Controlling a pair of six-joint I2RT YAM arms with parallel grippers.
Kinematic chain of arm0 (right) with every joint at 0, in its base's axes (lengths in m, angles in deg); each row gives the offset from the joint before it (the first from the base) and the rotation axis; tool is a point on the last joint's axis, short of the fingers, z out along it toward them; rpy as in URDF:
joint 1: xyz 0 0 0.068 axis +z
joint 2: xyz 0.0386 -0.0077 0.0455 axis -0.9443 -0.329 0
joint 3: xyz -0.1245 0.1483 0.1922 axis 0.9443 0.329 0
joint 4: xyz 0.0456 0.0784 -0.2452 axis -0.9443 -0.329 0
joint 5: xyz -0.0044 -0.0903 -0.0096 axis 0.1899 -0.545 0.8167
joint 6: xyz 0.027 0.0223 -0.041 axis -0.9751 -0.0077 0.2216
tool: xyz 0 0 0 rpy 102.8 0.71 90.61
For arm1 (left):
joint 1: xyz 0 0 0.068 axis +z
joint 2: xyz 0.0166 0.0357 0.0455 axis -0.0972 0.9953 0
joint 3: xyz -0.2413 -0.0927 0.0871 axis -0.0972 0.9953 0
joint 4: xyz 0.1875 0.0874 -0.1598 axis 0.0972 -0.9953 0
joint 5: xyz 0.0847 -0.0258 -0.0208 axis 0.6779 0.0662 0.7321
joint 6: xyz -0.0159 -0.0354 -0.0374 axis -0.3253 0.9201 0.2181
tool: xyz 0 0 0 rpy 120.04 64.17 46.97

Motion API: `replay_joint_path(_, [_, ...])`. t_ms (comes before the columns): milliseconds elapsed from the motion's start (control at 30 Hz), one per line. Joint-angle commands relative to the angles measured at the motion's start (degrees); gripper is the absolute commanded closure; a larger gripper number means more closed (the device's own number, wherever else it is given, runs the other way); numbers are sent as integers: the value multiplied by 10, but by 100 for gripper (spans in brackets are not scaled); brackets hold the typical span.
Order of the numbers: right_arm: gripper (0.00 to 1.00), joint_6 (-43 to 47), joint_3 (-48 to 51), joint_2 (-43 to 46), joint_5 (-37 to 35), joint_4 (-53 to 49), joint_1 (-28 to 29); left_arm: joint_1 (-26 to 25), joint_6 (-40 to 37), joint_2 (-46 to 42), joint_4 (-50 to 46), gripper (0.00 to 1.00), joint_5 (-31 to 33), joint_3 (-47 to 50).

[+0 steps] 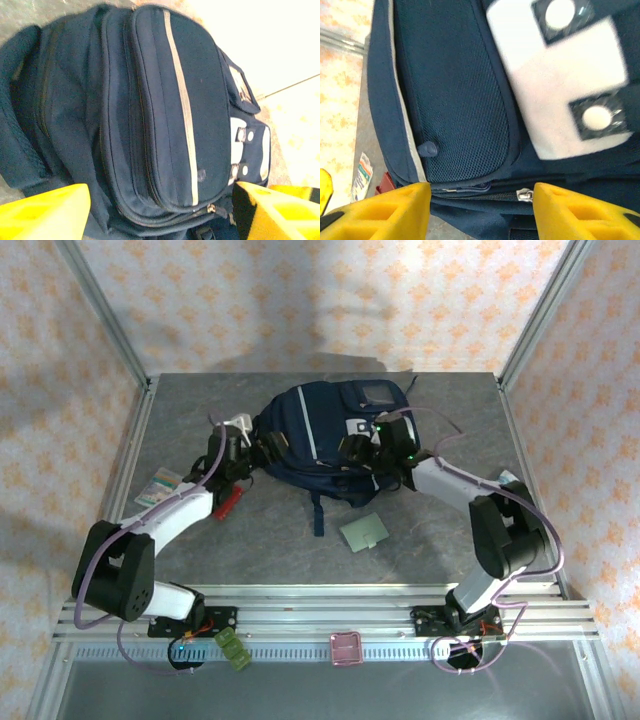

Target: Pack the student bag

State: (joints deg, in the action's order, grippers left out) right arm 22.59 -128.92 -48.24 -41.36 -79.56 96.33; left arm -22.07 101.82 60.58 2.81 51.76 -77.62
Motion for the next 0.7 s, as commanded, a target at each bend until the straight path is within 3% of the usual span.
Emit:
replay_joint_path(0, [45,-30,2,-30,9,43,3,-31,10,-1,46,25,21,32])
replay_joint_path(133, [47,-39,-24,-71,-4,37,4,-61,19,2,65,26,42,49])
replay_joint_path(400, [59,-72,-29,-114,48,119,3,-103,-13,37,33,27,110,21])
replay_joint_path(667, [52,-91,-38,-96,39,122,-4,-103,-13,66,16,32,126,-19])
